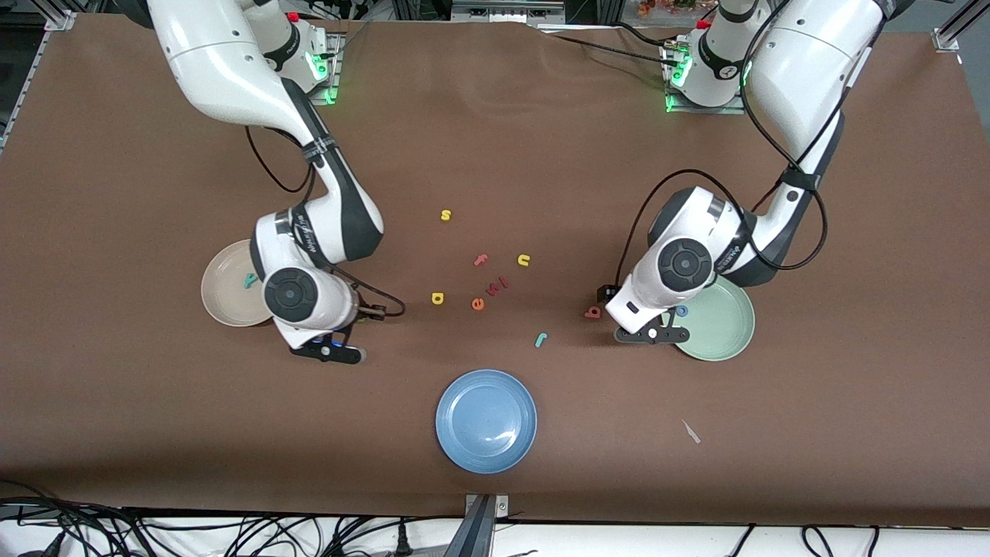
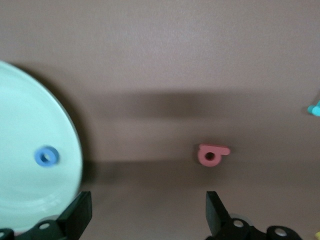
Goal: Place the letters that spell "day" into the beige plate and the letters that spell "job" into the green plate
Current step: 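Drop the green p with the right gripper while the left gripper releases, then grasp the yellow letter with the right gripper while the left gripper grasps pink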
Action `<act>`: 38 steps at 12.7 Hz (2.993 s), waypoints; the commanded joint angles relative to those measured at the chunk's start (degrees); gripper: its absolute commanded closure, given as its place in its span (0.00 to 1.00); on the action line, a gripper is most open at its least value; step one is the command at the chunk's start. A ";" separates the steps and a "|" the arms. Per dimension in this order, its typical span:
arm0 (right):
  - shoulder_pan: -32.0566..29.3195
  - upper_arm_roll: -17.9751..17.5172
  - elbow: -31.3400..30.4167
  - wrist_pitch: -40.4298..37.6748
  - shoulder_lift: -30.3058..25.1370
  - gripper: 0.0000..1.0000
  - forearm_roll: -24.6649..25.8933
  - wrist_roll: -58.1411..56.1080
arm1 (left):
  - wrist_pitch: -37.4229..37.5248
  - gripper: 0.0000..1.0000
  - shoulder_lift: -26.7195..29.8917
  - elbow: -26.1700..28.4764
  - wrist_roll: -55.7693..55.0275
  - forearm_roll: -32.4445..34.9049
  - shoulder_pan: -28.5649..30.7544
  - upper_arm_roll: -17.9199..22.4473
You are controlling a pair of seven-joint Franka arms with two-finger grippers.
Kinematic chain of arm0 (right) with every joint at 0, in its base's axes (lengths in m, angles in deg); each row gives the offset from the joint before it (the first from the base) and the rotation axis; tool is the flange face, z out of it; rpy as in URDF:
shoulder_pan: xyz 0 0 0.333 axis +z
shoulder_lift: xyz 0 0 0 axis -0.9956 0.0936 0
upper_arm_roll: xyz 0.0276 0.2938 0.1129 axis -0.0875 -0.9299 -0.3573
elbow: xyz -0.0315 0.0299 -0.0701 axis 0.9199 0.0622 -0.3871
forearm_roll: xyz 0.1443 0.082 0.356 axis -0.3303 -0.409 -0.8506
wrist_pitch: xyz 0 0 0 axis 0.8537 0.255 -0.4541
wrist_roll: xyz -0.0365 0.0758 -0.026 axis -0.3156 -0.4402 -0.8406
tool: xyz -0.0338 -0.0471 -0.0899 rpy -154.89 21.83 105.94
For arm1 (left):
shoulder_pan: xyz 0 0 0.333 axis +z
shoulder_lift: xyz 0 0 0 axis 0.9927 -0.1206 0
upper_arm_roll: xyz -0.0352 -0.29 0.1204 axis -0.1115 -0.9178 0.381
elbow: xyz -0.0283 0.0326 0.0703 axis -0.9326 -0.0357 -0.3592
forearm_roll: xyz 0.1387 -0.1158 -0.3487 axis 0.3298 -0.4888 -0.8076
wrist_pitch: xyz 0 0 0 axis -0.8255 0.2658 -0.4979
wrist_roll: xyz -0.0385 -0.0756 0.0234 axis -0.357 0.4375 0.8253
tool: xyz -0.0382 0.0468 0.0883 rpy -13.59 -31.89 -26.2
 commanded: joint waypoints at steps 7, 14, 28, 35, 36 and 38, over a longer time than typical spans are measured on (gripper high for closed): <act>-0.13 14.71 -28.32 11.80 -14.31 0.97 -0.51 -31.30 | 0.65 0.00 -0.61 -2.42 -13.34 -9.87 1.38 0.78; 1.52 13.67 -25.08 7.68 -13.60 0.00 -8.07 -22.93 | -1.01 0.01 -1.66 -2.51 -30.87 -9.17 0.69 0.69; 14.63 5.50 0.33 12.84 3.79 0.00 -13.87 7.53 | -14.03 0.36 -7.73 -0.93 -69.85 -3.28 -3.72 1.13; 16.74 4.18 0.24 19.01 7.40 0.09 -12.20 7.35 | -14.03 0.62 -8.26 -0.93 -69.85 -3.28 -3.54 1.22; 16.74 4.18 0.24 18.93 7.49 0.15 -12.20 7.26 | -14.03 0.63 -8.35 -0.93 -69.85 -3.28 -3.45 1.22; 16.56 4.35 0.16 18.75 7.49 0.17 -12.11 6.82 | -14.03 0.80 -8.35 -1.01 -69.85 -3.28 -3.45 1.22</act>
